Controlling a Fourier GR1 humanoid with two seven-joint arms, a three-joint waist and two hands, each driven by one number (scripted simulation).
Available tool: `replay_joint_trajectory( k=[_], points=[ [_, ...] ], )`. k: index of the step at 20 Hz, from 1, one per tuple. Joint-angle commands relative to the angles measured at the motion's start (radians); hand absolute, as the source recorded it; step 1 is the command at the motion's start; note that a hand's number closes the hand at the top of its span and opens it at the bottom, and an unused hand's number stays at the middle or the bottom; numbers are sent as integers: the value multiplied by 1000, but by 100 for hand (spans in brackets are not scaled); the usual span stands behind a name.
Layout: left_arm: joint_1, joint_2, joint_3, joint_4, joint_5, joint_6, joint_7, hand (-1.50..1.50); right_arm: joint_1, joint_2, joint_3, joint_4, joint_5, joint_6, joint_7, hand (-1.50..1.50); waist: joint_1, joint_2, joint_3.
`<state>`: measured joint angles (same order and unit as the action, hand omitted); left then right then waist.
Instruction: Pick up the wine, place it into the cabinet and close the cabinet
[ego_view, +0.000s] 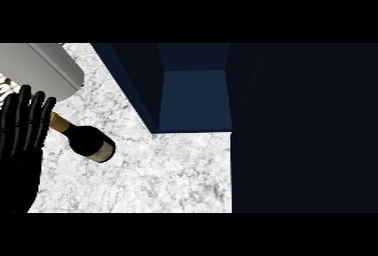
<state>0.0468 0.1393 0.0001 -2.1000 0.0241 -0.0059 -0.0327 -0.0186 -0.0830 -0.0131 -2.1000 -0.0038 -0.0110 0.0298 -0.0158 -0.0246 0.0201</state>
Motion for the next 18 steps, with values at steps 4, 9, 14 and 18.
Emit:
replay_joint_trajectory(
  k=[4,9,14,18],
  points=[
    [37,102,206,73,228,-166,-105,-150,132,13,54,-109,7,34,-10,-150,16,23,-21],
    [10,89,256,152,469,-197,56,-150,164,-43,158,-200,-75,156,88,-150,18,21,-22],
    [10,124,286,9,575,-145,235,-150,129,-62,134,-362,-140,124,295,-150,19,22,-20],
    [-27,191,373,-7,644,-133,311,-150,68,-56,168,-462,-125,71,454,-150,20,22,-21]
  ],
)
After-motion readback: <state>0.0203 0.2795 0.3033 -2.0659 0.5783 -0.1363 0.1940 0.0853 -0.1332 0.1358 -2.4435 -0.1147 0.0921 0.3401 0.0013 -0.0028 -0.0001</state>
